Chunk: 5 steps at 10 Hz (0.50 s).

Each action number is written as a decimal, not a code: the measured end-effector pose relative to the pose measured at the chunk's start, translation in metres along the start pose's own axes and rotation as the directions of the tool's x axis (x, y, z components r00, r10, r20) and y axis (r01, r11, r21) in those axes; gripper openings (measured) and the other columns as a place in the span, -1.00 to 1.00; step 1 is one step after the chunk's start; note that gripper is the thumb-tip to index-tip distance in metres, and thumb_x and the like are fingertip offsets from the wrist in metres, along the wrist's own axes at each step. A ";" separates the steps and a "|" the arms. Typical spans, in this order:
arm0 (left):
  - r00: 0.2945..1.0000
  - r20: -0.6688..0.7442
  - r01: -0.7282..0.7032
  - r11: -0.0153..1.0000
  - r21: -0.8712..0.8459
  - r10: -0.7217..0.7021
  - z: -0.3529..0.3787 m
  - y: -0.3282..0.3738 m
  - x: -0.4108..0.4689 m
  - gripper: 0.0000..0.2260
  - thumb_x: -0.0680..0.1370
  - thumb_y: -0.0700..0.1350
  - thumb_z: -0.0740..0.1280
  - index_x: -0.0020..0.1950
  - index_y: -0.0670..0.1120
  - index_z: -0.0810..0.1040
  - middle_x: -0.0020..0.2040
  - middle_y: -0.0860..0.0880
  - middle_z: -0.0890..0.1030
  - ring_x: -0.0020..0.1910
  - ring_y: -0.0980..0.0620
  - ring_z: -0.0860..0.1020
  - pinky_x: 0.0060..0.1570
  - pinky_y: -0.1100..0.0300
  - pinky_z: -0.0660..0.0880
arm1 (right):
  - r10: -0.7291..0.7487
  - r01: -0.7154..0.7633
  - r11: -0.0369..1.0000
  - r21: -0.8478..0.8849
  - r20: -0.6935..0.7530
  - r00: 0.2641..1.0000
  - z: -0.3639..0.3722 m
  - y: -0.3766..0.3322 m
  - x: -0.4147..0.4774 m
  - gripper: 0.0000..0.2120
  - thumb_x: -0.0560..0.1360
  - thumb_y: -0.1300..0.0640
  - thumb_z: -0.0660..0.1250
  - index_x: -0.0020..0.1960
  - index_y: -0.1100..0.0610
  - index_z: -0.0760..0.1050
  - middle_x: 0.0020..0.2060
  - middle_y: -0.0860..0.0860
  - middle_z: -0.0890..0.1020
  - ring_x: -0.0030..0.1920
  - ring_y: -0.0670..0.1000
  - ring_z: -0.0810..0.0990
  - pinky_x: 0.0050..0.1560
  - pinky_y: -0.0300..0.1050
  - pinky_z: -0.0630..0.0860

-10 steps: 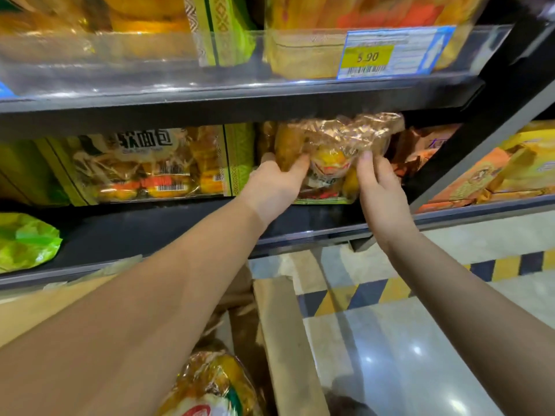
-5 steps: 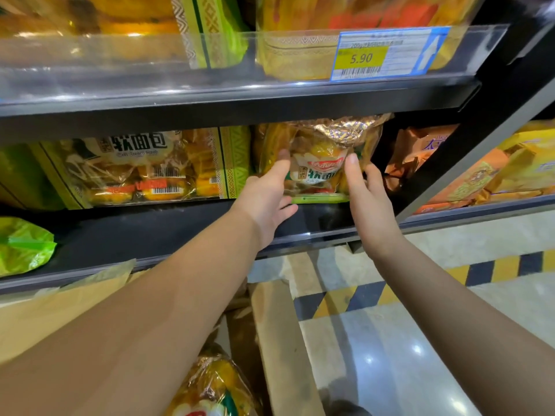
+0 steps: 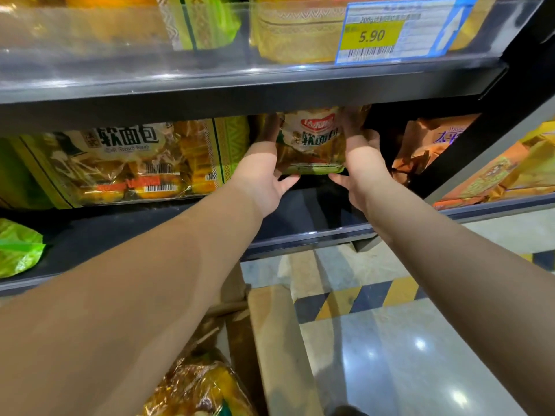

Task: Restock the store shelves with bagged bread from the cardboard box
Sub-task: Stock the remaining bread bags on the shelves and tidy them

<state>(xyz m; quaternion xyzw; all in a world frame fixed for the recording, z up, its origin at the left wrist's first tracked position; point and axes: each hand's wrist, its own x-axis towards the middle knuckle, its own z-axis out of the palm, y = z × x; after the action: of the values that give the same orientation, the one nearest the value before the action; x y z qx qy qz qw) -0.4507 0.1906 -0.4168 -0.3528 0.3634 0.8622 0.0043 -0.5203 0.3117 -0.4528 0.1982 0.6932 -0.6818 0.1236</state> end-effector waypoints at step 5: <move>0.996 -0.088 0.025 0.831 0.556 0.029 -0.021 -0.013 0.010 -0.78 0.63 -0.27 0.27 -0.14 -0.01 0.41 0.11 -0.19 0.59 0.21 -0.24 0.60 0.26 -0.13 0.57 | -0.161 0.140 0.886 -0.442 -0.010 0.987 -0.015 0.015 0.007 -0.36 0.64 -0.06 0.27 0.63 -0.08 0.09 0.50 0.05 0.40 0.44 0.17 0.43 0.29 -0.03 0.37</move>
<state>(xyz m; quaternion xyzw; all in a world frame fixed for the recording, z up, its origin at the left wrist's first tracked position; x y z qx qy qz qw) -0.4425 0.1843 -0.4412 -0.3754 0.5985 0.7021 0.0889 -0.5186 0.3277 -0.4691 0.1267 0.8452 -0.5103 0.0956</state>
